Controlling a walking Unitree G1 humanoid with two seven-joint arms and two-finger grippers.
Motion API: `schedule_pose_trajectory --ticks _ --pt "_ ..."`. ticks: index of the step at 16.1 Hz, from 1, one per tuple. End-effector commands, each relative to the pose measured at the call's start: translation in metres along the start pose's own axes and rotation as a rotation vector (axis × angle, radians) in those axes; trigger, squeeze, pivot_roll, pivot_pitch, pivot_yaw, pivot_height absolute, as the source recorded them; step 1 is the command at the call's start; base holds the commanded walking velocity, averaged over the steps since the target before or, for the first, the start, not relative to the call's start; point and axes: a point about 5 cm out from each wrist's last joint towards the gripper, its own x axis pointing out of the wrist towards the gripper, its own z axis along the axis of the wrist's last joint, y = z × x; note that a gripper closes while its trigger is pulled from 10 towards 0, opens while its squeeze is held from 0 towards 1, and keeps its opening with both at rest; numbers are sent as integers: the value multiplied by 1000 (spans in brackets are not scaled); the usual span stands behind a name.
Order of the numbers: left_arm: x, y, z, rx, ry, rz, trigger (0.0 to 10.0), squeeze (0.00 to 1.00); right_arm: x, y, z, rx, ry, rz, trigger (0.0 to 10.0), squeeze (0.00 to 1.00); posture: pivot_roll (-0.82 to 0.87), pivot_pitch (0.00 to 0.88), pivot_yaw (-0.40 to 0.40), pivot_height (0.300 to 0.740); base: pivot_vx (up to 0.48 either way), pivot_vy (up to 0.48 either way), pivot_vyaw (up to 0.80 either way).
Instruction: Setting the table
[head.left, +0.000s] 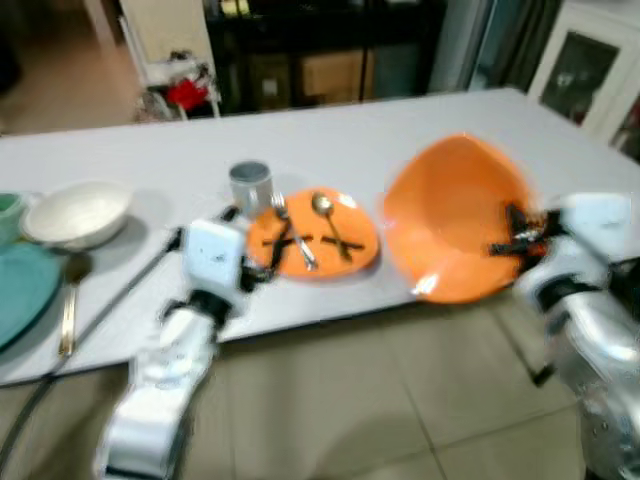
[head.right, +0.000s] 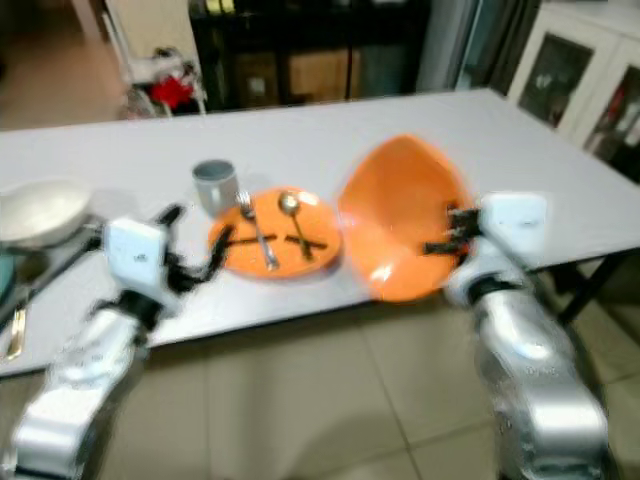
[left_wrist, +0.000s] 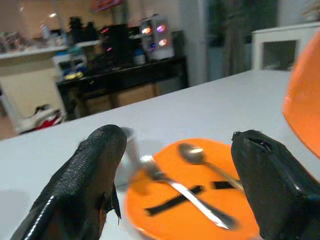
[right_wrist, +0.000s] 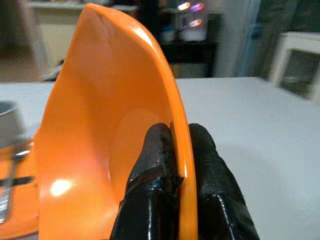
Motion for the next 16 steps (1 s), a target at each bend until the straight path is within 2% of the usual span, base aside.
schedule_pose_trajectory --ticks 1,10,13,16 --pt "2 -7 4 -9 -15 -27 10000 0 -2 -8 11 -20 -58 -37 10000 0 -58 0 6 740 446 0 0" --pt "1 -6 4 -8 -15 -23 10000 0 -1 -7 12 -37 -62 -20 10000 0 -57 0 4 740 447 0 0" --pt "1 -6 5 -7 -19 -19 10000 0 1 -6 14 -81 -63 1 10000 0 -55 0 2 740 447 0 0" --pt "1 -5 6 -5 -23 -18 10000 0 4 -5 15 -69 -68 9 10000 0 -51 0 1 740 444 0 0"
